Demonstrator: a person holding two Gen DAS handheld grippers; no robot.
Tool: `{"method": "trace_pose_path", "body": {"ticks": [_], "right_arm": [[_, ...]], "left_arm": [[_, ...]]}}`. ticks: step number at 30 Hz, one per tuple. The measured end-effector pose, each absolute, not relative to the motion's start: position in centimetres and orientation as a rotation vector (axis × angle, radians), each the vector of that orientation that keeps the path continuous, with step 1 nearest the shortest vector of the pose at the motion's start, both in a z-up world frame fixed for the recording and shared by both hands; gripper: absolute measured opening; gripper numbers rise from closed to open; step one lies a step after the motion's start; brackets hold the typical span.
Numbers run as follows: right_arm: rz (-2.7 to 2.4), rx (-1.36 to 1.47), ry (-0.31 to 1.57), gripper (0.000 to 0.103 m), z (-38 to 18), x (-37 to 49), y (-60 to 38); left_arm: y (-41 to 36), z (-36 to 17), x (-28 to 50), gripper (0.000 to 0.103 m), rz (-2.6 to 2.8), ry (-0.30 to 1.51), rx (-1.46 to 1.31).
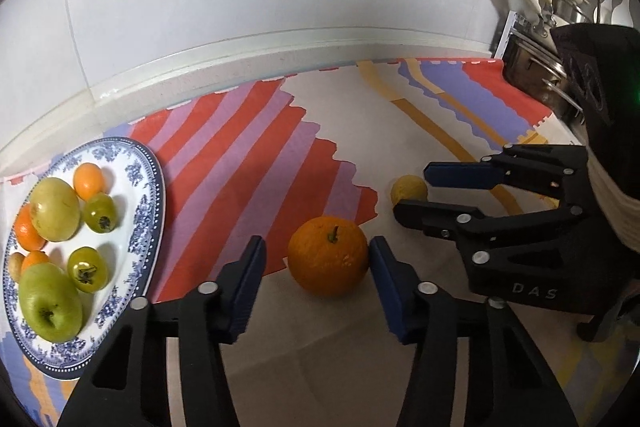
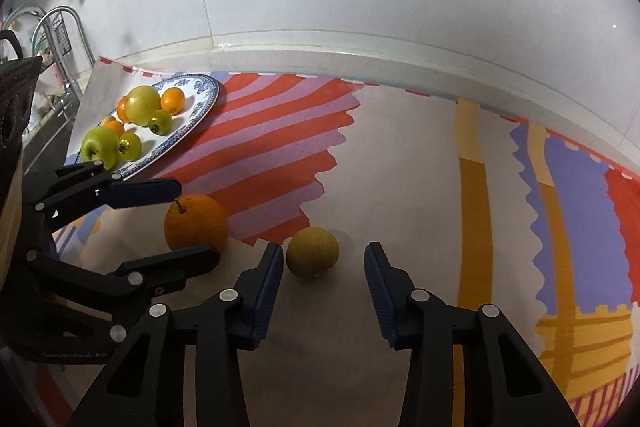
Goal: Organize fruits
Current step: 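Grasp the small kiwi with the right tool while the left tool grasps the orange, then lower the orange and kiwi onto the plate and open both tools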
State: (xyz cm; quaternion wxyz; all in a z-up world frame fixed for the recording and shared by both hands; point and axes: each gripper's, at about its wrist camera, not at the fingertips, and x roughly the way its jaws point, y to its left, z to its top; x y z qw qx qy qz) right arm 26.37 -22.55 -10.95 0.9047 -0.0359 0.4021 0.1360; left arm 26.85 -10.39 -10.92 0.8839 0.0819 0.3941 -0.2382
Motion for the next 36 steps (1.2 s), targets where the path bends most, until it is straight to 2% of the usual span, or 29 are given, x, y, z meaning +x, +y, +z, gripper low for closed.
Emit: {"method": "trace_pose_path", "body": {"ticks": [2,8,19,36], "right_arm": [[0.283,-0.069,0.834,0.039,-11.0,26.4,-22.6],[0.297,-0.068,0.839,0.029,-11.0,26.3,-22.3],[0.294,-0.066,0.802,0.029,-9.2,24.8,-21.7],[0.395,-0.084,0.657,0.029,-3.4,21.7,-17.2]], "left_arm": [[-10.5,-10.9,26.8,0.041,-0.513,0.823,0.167],[-10.5,-10.7,26.6,0.041,-0.498,0.824,0.167],[-9.1,-8.6,24.3,0.041,-0.461,0.782,0.131],[-3.6,-3.5,20.1,0.041,-0.315,0.67,0.059]]}}
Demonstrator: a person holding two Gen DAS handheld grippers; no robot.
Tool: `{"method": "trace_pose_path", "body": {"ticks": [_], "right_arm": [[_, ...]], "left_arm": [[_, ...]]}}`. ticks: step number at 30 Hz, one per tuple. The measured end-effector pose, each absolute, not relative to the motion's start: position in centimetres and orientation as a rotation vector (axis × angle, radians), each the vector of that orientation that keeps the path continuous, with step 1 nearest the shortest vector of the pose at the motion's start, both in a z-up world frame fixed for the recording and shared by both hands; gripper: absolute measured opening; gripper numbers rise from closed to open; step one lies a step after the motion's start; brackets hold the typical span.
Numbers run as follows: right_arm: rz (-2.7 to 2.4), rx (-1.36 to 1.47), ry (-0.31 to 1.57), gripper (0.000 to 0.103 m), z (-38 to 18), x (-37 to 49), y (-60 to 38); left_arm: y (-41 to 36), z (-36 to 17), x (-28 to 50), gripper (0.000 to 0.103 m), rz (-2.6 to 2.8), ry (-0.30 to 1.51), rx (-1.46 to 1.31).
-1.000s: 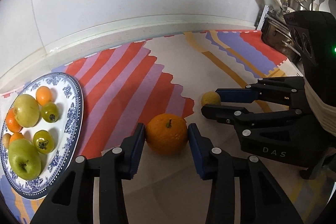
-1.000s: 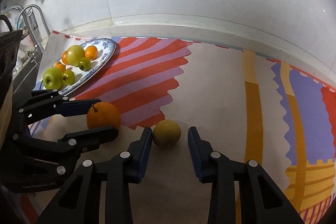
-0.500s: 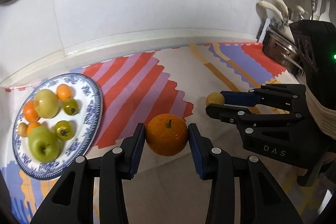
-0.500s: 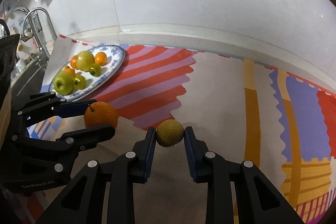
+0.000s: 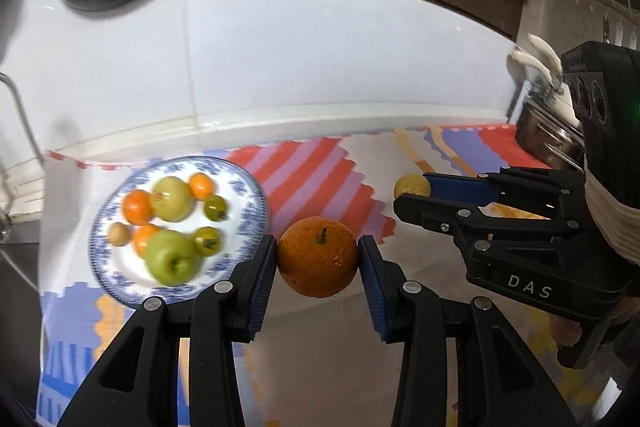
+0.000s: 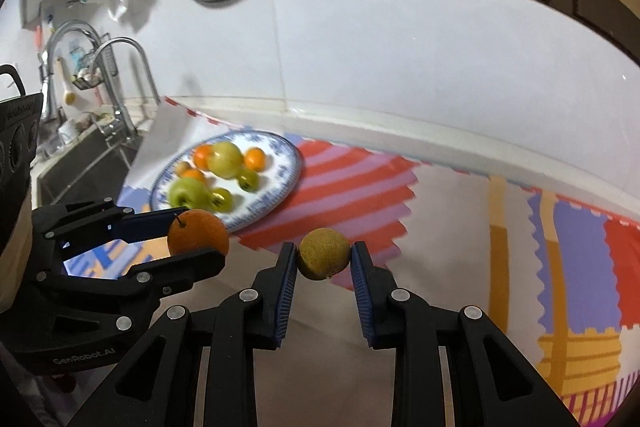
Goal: Organize fruits
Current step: 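Lower the orange and kiwi onto the plate and open both tools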
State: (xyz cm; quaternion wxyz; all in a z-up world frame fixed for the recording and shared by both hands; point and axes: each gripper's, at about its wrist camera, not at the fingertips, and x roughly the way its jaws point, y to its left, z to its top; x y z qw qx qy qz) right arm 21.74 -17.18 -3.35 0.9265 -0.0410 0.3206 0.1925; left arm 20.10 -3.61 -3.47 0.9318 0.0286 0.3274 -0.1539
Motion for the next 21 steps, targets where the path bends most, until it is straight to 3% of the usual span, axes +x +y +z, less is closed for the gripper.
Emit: {"method": "trace_pose_path", "body": {"ticks": [21], "right_arm": [[0.587,-0.106,0.598,0.029,-1.3,25.7,-7.5]], "left_arm": [[6.0,-2.5,21.8,0.041,-0.063,0.618,0.035]]}}
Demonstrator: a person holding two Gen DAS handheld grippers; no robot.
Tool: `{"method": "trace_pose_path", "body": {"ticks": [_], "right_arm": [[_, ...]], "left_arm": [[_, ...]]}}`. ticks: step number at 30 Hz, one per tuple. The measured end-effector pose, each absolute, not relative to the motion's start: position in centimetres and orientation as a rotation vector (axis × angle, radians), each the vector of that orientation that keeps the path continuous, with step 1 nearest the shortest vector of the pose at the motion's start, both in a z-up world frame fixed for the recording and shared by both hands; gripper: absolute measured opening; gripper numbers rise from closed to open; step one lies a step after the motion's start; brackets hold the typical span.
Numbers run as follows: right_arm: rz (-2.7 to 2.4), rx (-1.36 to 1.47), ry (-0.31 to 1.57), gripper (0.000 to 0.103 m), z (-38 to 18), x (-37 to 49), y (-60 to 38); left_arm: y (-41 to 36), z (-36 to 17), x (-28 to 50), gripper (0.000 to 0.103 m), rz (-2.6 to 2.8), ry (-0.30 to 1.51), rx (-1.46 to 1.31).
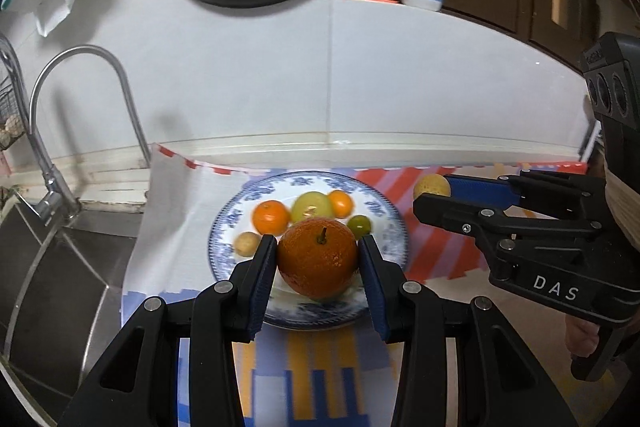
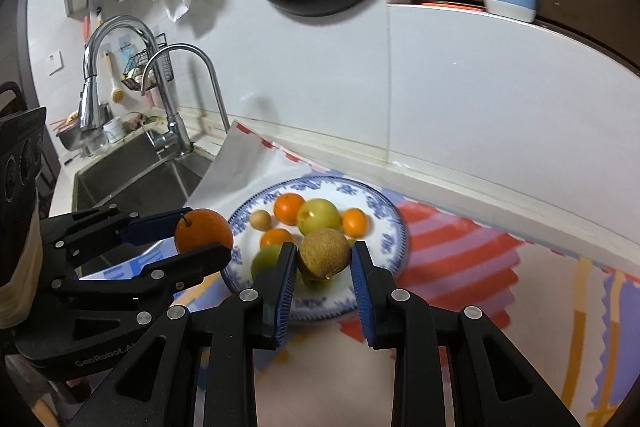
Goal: Organize fruits
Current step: 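Lower the orange and kiwi onto the plate and open both tools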
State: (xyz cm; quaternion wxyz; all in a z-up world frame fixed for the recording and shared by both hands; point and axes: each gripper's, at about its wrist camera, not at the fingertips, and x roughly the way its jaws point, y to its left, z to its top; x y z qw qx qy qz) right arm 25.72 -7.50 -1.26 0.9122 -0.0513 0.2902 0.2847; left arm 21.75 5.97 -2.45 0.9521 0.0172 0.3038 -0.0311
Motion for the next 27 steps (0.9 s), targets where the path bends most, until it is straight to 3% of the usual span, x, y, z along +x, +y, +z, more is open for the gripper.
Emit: {"method": "trace_pose_path", "body": {"ticks": [24,27], "right_arm": [[0.602,-0.116,0.76,0.029,-7.2,32.7,-3.2],[0.596,-0.109,0.754,0.036,-7.1,32.7,-3.3]], "left_arm": [[10.1,-8.6,26.8,0.042,-0.022,0.773,-0.027],[10.0,-8.3,26.6,0.044,-0.024,0.761,-0.027]]}}
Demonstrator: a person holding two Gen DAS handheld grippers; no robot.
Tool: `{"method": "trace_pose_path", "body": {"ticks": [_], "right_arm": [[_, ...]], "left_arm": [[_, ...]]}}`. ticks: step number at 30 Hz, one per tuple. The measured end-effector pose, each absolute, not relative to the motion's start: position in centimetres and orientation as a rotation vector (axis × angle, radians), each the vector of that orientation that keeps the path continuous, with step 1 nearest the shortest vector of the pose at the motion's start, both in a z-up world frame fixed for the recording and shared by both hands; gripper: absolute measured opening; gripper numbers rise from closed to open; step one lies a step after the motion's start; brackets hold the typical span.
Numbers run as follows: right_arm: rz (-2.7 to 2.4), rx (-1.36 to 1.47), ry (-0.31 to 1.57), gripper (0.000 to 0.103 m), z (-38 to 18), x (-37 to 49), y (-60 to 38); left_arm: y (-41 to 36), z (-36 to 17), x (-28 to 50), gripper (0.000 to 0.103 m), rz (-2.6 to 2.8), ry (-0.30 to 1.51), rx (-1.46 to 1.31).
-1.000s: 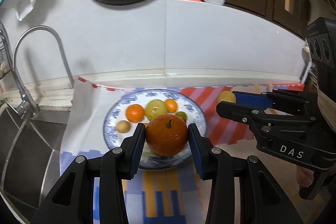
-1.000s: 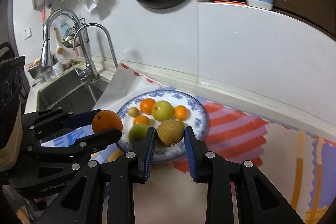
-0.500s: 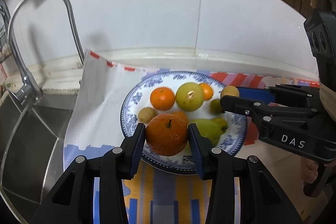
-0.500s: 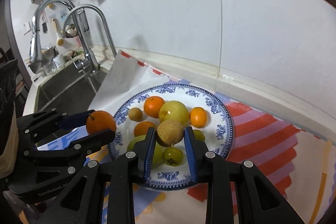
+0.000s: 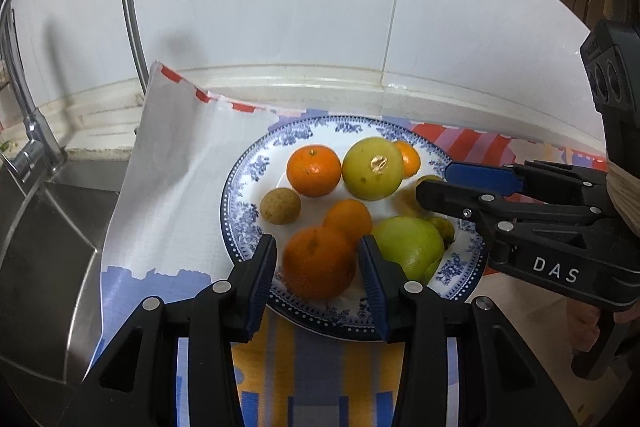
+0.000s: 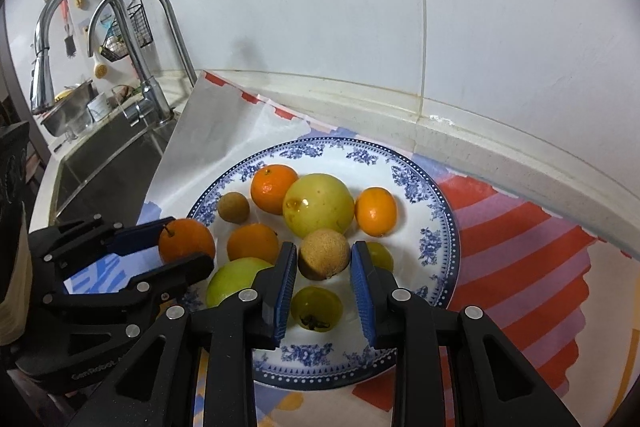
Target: Organize fruits
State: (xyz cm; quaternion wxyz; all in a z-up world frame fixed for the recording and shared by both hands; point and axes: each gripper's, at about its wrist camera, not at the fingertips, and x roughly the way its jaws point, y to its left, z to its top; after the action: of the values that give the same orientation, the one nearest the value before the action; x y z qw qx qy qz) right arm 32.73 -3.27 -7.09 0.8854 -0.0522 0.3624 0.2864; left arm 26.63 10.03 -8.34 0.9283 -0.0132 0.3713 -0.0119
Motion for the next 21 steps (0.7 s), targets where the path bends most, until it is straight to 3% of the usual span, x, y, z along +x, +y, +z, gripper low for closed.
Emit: {"method": "trace_pose_path", "body": {"ticks": [13,21], "right_arm": [[0.505,-0.083,0.657,0.038,-3.2,28.2,-6.6],[0.409,-0.043,0.591,0.049,-0.2,22.7,-10.3]], "left_arm": [[7.8,-3.1,22.3,0.054,-0.004,0.646,0.003],[5.0,0.5,17.9,0.064,-0.029,0.568,0.025]]}}
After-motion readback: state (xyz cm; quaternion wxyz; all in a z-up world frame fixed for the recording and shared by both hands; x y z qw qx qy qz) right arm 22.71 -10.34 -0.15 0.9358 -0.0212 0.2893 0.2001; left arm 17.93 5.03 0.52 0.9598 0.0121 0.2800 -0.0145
